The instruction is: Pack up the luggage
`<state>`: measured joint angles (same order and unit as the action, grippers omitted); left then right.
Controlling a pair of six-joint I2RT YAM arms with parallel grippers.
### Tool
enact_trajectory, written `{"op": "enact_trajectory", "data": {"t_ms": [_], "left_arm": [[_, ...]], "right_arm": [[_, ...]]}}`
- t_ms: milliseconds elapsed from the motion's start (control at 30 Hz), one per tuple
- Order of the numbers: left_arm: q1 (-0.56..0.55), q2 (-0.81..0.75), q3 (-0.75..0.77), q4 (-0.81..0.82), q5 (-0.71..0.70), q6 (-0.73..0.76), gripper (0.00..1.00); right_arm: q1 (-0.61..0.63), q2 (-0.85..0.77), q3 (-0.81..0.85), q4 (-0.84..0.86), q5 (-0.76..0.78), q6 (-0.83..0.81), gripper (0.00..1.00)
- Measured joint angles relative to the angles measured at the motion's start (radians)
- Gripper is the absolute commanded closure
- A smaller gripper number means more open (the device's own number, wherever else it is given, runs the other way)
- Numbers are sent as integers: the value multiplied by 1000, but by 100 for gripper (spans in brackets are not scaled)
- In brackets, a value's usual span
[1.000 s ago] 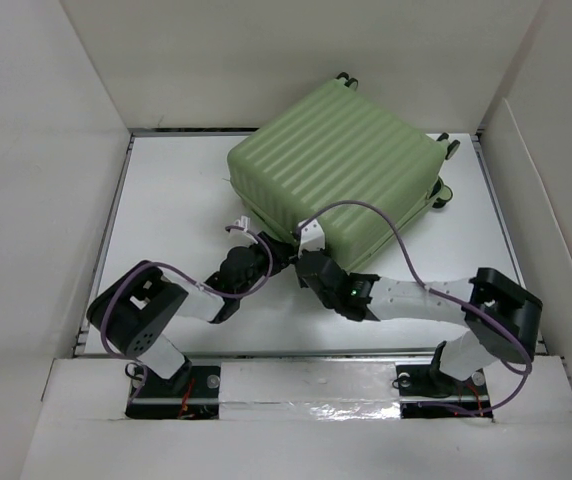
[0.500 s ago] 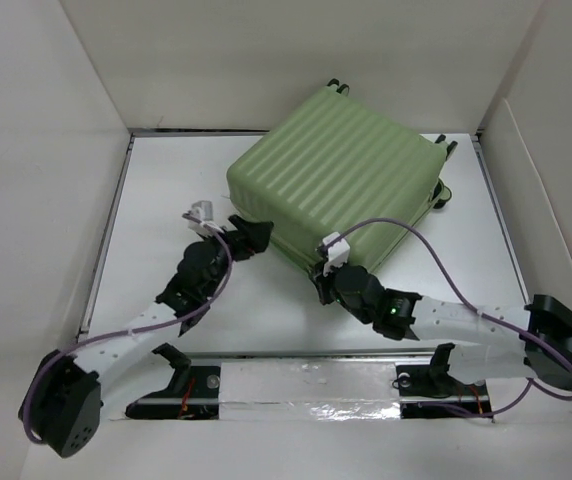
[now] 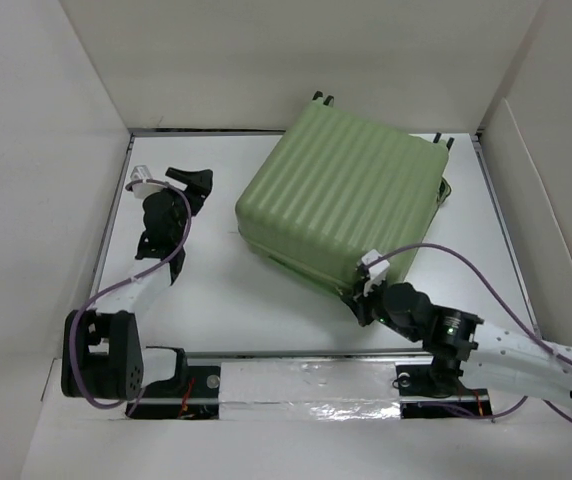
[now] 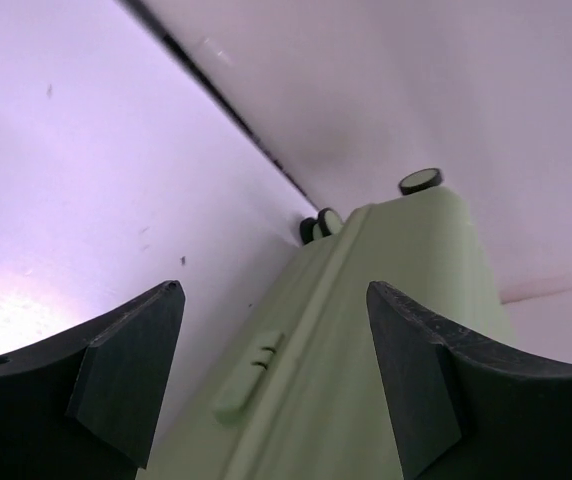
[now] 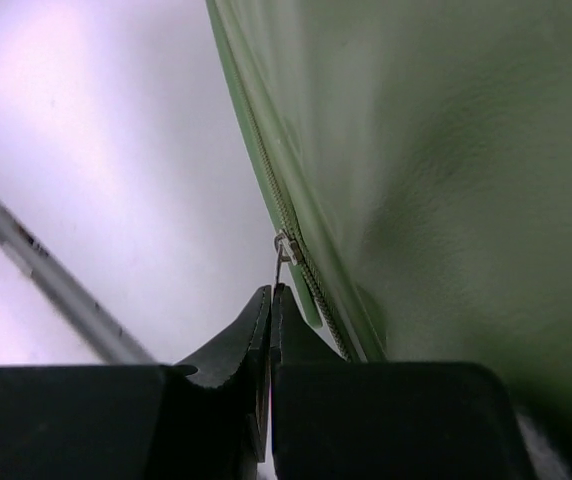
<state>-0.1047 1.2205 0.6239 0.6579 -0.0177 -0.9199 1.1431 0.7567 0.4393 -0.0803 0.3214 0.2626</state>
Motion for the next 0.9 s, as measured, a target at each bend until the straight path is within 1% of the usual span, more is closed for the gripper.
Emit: {"op": "enact_trajectory", "data": {"t_ms": [33, 67, 167, 267, 333, 367, 433, 500, 567, 667, 733, 767, 800, 833, 900], "left_arm": [[12, 24, 0, 0, 18, -3, 31], [17, 46, -1, 2, 29, -9, 36], [-11, 81, -19, 16, 58, -13, 38], [-97, 86, -53, 45, 67, 4, 41], [-186, 86, -82, 62, 62, 27, 41], [-229, 87, -93, 61, 62, 38, 41], [-277, 91, -108, 71, 45, 44, 43], [-286, 101, -120, 100, 51, 46, 45], [-298, 114, -127, 123, 39, 43, 45], [-320, 133, -129, 139, 12, 41, 45], [-338, 141, -134, 146, 10, 42, 45], [-348, 143, -139, 146, 10, 43, 45], [-356, 143, -142, 143, 10, 45, 44], [-363, 144, -145, 140, 10, 46, 44], [-364, 143, -146, 141, 11, 51, 43]], "right_arm": [[-11, -51, -5, -50, -11, 3, 100], [-30, -96, -6, -100, -26, 5, 100], [-114, -227, -10, -225, -63, 14, 100], [-216, -386, -10, -330, -72, 51, 100], [-276, -463, -9, -347, -83, 63, 100], [-299, -476, -4, -346, -95, 65, 100], [-335, -455, 19, -330, -140, 61, 100], [-347, -377, 29, -277, -209, 54, 100], [-333, -283, 27, -234, -265, 49, 100], [-276, -190, 23, -196, -279, 47, 99], [-235, -178, 24, -206, -264, 53, 77], [-214, -183, 26, -222, -240, 61, 60], [-205, -195, 31, -242, -219, 76, 56], [-198, -215, 33, -261, -196, 90, 54], [-193, -270, 33, -293, -161, 133, 54]]}}
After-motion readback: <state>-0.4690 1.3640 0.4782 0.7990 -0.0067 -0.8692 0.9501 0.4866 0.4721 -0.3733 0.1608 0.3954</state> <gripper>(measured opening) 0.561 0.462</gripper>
